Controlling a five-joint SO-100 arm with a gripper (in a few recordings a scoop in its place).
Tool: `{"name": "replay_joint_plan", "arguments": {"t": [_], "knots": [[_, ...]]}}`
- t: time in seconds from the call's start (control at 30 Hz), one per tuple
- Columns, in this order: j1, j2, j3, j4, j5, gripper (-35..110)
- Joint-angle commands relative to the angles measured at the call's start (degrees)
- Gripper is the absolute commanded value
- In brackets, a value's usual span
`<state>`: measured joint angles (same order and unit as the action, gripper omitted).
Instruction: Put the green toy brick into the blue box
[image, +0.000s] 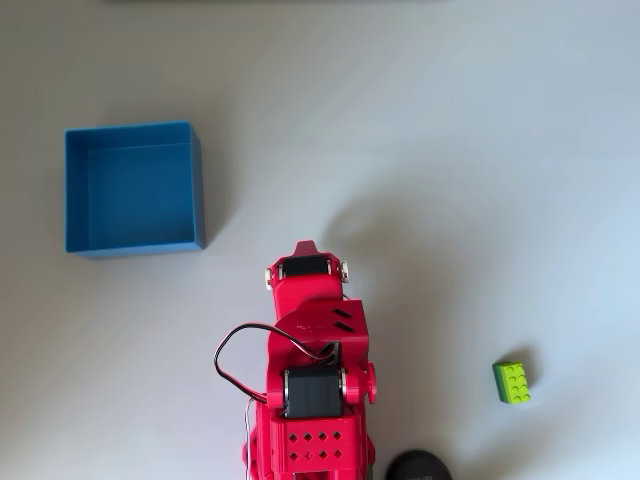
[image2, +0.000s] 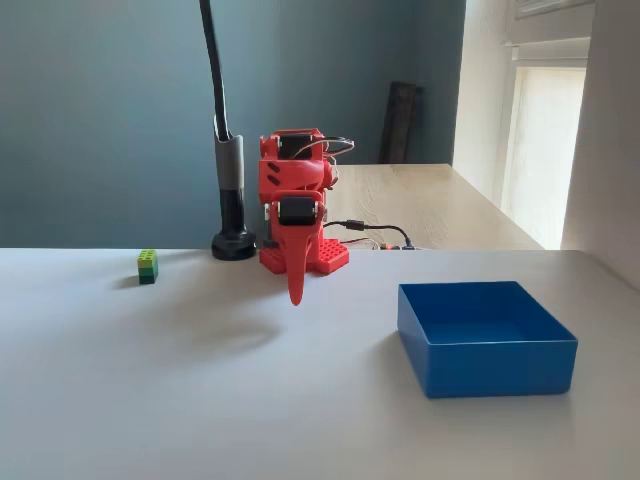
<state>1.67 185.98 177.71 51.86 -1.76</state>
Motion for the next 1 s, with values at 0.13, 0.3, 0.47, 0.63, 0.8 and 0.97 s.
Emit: {"name": "replay_joint_plan", "arguments": {"t": [0.13,0.3,0.47,0.63,0.8,0.97], "knots": [[-0.35,0.09,0.70,-0.35,-2.55,0],[-0.35,0.09,0.70,-0.35,-2.55,0],[-0.35,0.09,0.70,-0.35,-2.46,0],[-0.18,0.09,0.70,-0.35,-1.93,0],[-0.18,0.09,0.70,-0.35,-1.76,0],[-0.44,-0.18,0.70,-0.53,-2.20,0]]}}
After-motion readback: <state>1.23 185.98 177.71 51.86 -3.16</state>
